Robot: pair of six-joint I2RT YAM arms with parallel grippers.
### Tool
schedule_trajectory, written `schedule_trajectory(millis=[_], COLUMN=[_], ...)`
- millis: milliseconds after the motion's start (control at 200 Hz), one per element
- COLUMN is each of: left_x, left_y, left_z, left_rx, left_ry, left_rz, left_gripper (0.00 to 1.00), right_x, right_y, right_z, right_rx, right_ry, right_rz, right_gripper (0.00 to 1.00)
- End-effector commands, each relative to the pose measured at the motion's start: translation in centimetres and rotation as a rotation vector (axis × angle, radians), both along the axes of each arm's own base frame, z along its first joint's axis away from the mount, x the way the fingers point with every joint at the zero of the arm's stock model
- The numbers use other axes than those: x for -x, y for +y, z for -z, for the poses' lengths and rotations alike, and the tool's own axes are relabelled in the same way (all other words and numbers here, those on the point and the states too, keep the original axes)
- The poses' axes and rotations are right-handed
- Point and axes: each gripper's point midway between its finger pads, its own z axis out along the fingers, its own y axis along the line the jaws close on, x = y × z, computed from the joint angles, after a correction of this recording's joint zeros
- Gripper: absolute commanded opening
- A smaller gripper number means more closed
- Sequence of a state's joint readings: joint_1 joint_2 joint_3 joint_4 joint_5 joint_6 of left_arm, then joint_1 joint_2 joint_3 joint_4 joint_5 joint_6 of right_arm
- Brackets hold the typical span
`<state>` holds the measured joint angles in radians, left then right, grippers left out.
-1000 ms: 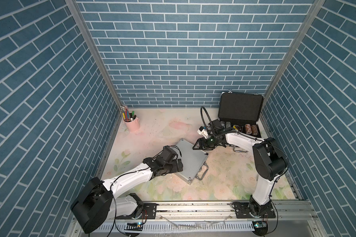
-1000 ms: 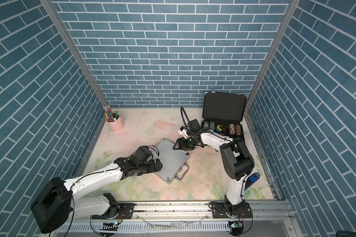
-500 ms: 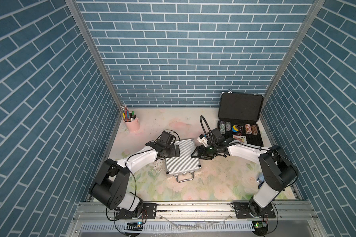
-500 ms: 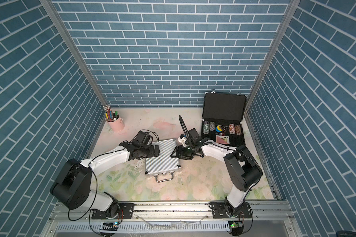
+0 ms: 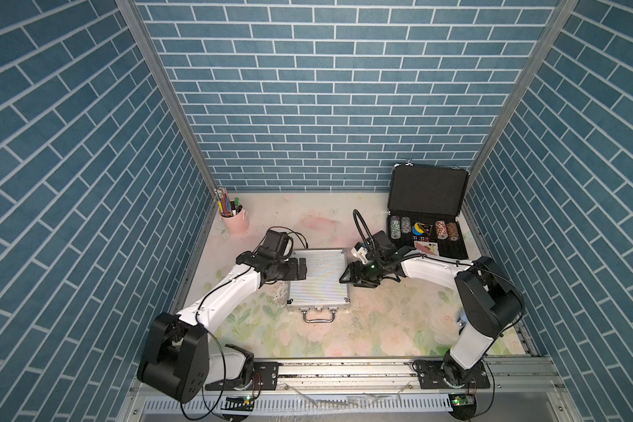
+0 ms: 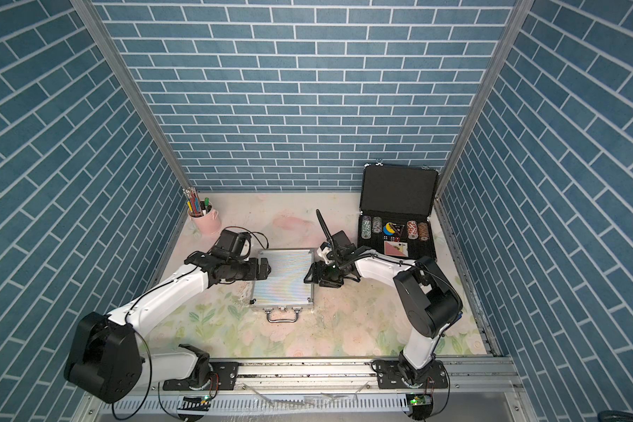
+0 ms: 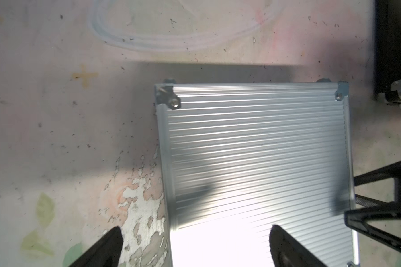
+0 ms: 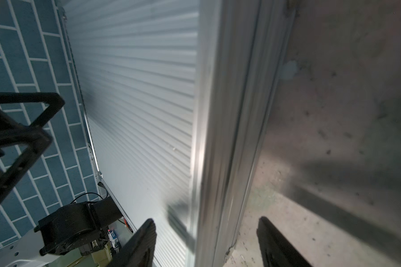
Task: Close the poker set cases
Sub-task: Move the poker set case to the center of the board.
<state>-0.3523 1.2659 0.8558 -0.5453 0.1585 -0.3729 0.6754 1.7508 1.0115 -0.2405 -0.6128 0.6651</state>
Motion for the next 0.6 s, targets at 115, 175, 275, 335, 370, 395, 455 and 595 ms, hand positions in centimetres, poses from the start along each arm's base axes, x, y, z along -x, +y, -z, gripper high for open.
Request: schedule_trajectory(millis=[115,175,275,335,370,395,455,595], left_x=[1.1,0.8,0.3,0.1,-0.1,-0.1,-0.2,-0.2], left_y=[2.5,2.7,3.3,3.6,3.9,4.1,4.5,5.8], left_z=[-2.2,-3.3,-5.0,-6.0,-6.4,-6.6,-6.9,-7.1], left_rx=[0.018,0.033,0.06,0.074,0.081,0.089,0.1,0.123], left_ry=[0.014,-0.004,-0.035,-0.057,-0.067,-0.073,-0.081,-0.09], left_rz=[-0.05,-0.062,-0.081,-0.093,-0.103,-0.108,-0.121,-0.163], left_gripper=[1.0,1.0,1.0,1.0,1.0,1.0,1.0,1.0], right_x=[-0.4,-0.6,-0.8,-0.9,-1.0,-1.1,-1.3,-1.8], right_y=[3.5,4.5,6.3,7.5,8.2,8.7,10.1,13.9], right_z=[-0.2,-0.4,-0.5,-0.8,-0.8,-0.7,-0.9,-1.7], right_rx=[-0.049,-0.06,-0.078,-0.085,-0.085,-0.086,-0.101,-0.144], right_ry=[-0.048,-0.05,-0.047,-0.053,-0.059,-0.061,-0.064,-0.061], right_rz=[-0.042,-0.044,-0.053,-0.062,-0.064,-0.066,-0.068,-0.092], right_gripper=[0.66,0.66,0.65,0.65,0.64,0.64,0.64,0.63])
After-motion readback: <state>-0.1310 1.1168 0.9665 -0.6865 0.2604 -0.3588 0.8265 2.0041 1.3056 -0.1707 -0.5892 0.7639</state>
